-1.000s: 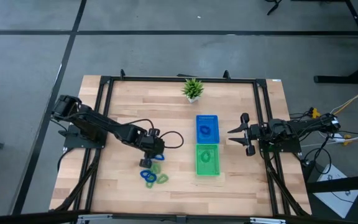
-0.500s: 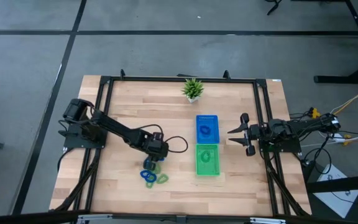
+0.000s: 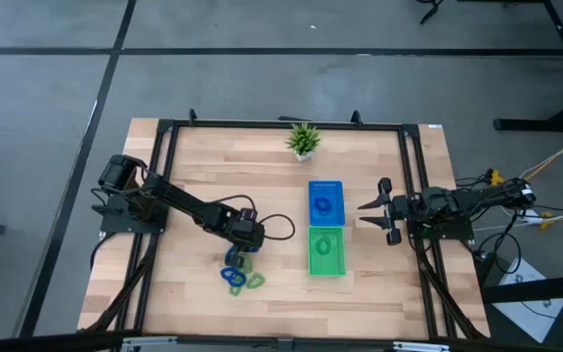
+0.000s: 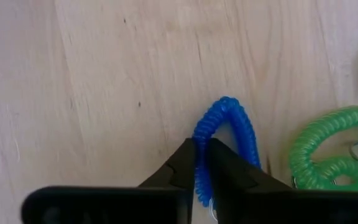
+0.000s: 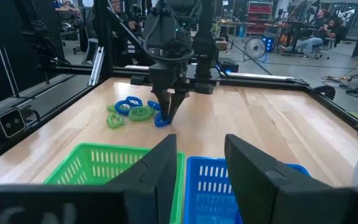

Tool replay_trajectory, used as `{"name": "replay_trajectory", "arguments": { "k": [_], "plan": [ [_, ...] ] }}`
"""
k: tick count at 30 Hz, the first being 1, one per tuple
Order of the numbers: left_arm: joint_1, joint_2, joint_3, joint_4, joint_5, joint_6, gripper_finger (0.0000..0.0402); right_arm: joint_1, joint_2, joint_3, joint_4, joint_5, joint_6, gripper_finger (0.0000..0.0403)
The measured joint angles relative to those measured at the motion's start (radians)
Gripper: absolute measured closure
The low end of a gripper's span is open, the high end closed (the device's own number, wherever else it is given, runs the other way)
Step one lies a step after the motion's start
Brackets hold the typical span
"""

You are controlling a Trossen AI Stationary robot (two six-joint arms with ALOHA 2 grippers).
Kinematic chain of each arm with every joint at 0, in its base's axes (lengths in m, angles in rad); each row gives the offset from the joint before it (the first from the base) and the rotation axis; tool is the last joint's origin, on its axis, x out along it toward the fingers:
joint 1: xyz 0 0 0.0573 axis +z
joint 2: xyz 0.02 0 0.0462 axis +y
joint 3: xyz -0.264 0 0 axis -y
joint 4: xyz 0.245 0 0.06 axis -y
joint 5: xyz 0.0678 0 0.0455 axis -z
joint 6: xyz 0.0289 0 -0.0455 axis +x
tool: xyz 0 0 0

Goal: Sort spring keychains
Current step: Put the blue spring keychain into the blue bin

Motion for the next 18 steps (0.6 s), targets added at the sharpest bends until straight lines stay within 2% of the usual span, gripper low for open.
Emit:
{"name": "replay_trajectory", "arguments": {
  "k": [6, 18],
  "plan": [
    [0.002, 0.004, 0.039, -0.042, 0.014, 0.016, 0.0388, 0.000, 0.000, 0.000, 0.000, 0.000, 0.000, 0.0267],
    [0.021, 0.005, 0.218, -0.317, 0.021, 0.061, 0.0389, 0.000, 0.000, 0.000, 0.000, 0.000, 0.000, 0.0267]
  ]
}}
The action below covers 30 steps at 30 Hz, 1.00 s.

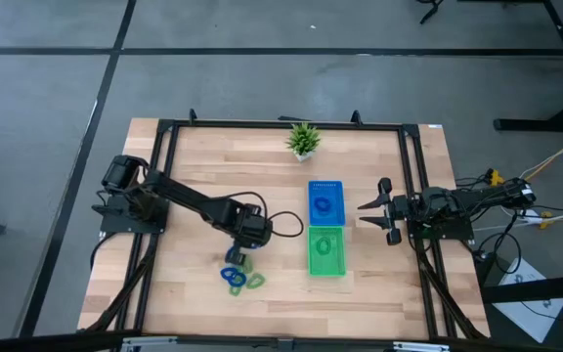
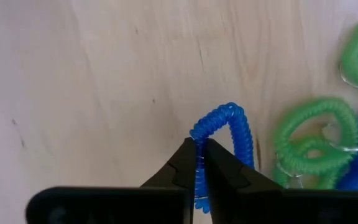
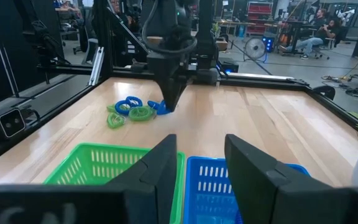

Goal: Sort spring keychains
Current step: Put the blue spring keychain into the blue bin

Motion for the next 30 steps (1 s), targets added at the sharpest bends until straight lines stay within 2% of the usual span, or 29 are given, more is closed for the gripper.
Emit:
{"name": "replay_trajectory", "arguments": {
  "k": [8, 30],
  "plan": [
    [0.005, -0.001, 0.089, -0.130, 0.000, 0.002, 0.0389, 0.000, 0.000, 0.000, 0.000, 0.000, 0.000, 0.0267],
    [0.018, -0.012, 0.294, -0.276, -0.028, 0.095, 0.0389, 0.000, 0.000, 0.000, 0.000, 0.000, 0.000, 0.0267]
  ]
}}
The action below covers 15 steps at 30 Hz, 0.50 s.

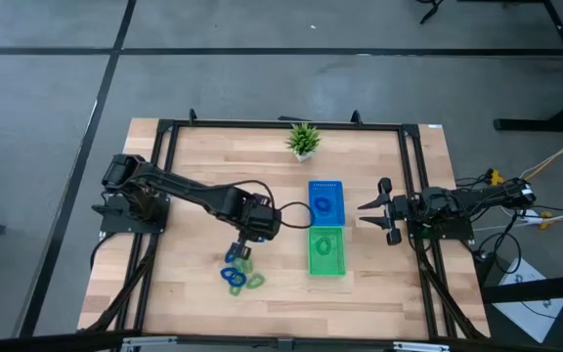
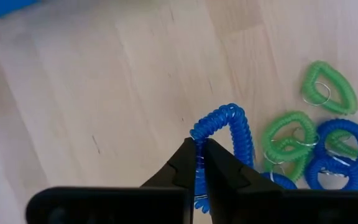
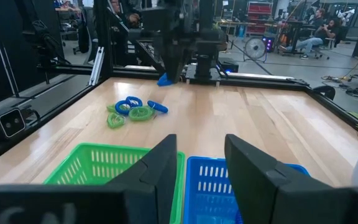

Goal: Sort spring keychains
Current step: Put the blue spring keychain into the blue bin

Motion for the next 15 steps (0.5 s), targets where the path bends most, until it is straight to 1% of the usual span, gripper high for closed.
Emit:
{"name": "replay_trajectory", "arguments": {
  "k": [6, 15],
  "plan": [
    [0.000, -0.048, 0.022, -0.030, -0.036, 0.001, 0.0389, 0.000, 0.000, 0.000, 0.001, 0.000, 0.000, 0.0267],
    [-0.001, -0.221, 0.023, -0.050, -0.085, -0.056, 0.0389, 0.000, 0.000, 0.000, 0.000, -0.008, 0.000, 0.0267]
  ]
}}
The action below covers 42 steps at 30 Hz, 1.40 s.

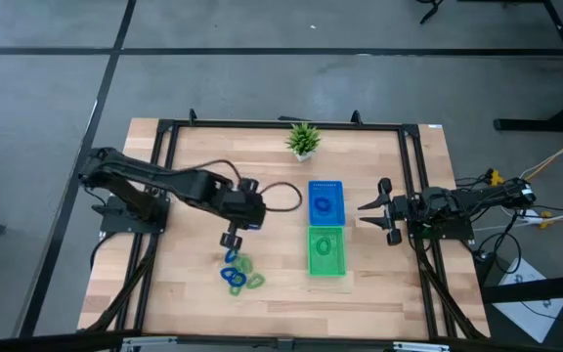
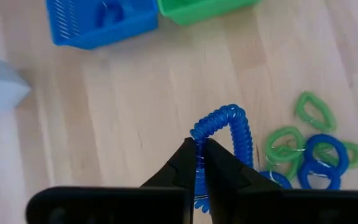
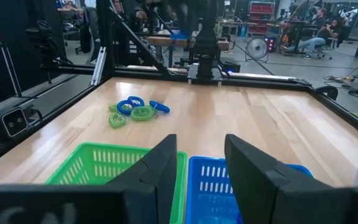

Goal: Sort spring keychains
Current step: Put the blue spring keychain into the blue bin

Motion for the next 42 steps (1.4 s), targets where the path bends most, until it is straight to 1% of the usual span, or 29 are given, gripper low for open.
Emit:
{"name": "replay_trajectory", "arguments": {
  "k": [3, 7, 12, 19, 26, 30, 35, 42],
  "plan": [
    [0.000, -0.063, 0.000, -0.001, -0.010, -0.013, 0.0389, 0.000, 0.000, 0.000, 0.000, 0.000, 0.000, 0.0267],
    [0.000, -0.134, 0.000, 0.000, -0.053, -0.024, 0.0389, 0.000, 0.000, 0.000, 0.000, 0.000, 0.000, 0.0267],
    [0.000, -0.178, 0.000, 0.000, -0.093, -0.023, 0.0389, 0.000, 0.000, 0.000, 0.000, 0.000, 0.000, 0.0267],
    [0.002, -0.170, 0.001, 0.002, -0.098, 0.010, 0.0389, 0.000, 0.000, 0.000, 0.000, 0.000, 0.000, 0.0267],
    [0.035, -0.155, 0.000, 0.031, -0.109, 0.023, 0.0389, 0.000, 0.000, 0.000, 0.000, 0.000, 0.000, 0.0267],
    [0.053, -0.142, 0.000, 0.063, -0.105, 0.031, 0.0389, 0.000, 0.000, 0.000, -0.001, 0.000, 0.000, 0.0267],
    [0.069, -0.119, 0.001, 0.141, -0.127, 0.032, 0.0389, 0.000, 0.000, 0.000, 0.000, 0.000, 0.000, 0.0267],
    [0.099, -0.092, 0.000, 0.234, -0.123, 0.058, 0.0388, 0.000, 0.000, 0.000, -0.001, -0.001, 0.000, 0.0267]
  ]
}}
